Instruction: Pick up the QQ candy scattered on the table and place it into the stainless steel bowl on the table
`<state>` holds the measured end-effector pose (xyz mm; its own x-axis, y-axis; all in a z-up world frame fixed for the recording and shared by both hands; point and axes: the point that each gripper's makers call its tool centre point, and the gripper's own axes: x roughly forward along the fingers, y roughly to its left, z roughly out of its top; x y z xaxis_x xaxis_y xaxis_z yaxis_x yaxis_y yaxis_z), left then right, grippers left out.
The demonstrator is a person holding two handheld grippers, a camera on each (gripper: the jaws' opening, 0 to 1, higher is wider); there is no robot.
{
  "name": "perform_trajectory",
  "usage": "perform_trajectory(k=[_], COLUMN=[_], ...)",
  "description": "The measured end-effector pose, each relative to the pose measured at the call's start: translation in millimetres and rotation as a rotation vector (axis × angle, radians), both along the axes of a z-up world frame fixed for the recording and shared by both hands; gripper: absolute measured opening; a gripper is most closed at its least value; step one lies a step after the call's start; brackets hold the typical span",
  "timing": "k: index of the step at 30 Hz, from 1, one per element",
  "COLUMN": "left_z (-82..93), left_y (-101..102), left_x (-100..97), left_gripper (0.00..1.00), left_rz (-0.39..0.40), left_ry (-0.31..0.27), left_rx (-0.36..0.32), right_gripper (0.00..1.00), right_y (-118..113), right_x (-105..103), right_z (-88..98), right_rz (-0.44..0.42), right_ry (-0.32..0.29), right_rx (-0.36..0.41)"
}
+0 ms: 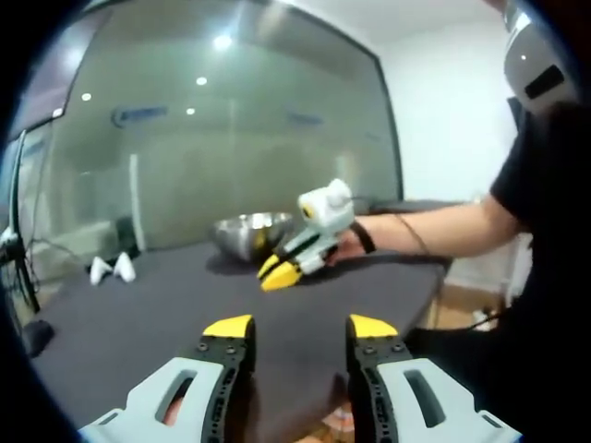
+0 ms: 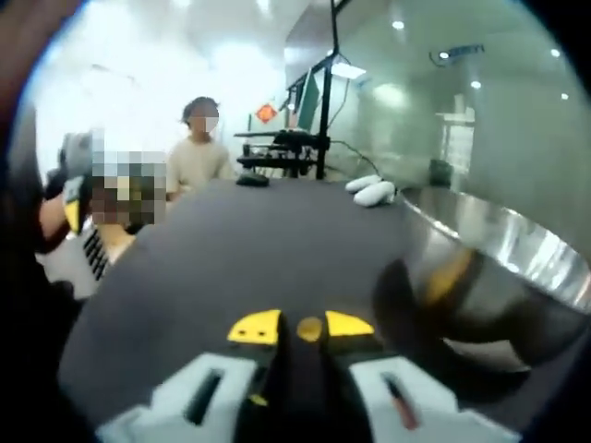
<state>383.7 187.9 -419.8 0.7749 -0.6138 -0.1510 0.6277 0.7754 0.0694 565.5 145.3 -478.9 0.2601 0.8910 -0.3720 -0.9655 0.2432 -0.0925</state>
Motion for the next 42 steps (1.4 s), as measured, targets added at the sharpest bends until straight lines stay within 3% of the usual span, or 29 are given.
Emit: perform_trajectory(k=[16, 22, 27, 29, 32, 38, 42], left_z=[5.1, 4.6, 3.6, 2.8, 2.5, 5.1, 5.3], left_y=[-2, 0, -2, -4, -7, -9, -12], left_x=[1.8, 1.5, 2.0, 2.4, 2.6, 1.8, 0.5], left_gripper=[0.41, 0.41, 0.41, 0.41, 0.41, 0.41, 0.41], left_rz=[0.003, 0.011, 0.003, -0.001, -0.010, -0.015, -0.020], left_ry=[-0.011, -0.009, -0.007, -0.006, -0.007, -0.013, -0.013], left_rx=[-0.004, -0.003, -0.002, 0.001, 0.008, 0.009, 0.010], right_gripper=[0.10, 0.10, 0.10, 0.10, 0.09, 0.09, 0.09], right_y=[1, -5, -20, -30, -46, -63, -70], right_x=[-4, -10, -12, -10, 0, 5, 15], right_z=[3.2, 24.1, 67.0, 78.3, 83.7, 83.6, 89.7], right_rz=[0.021, 0.009, -0.043, -0.070, -0.099, -0.137, -0.203], right_ry=[-0.025, -0.044, -0.054, -0.066, -0.119, -0.120, -0.042], right_rx=[0.006, 0.057, 0.196, 0.214, 0.197, 0.177, 0.218])
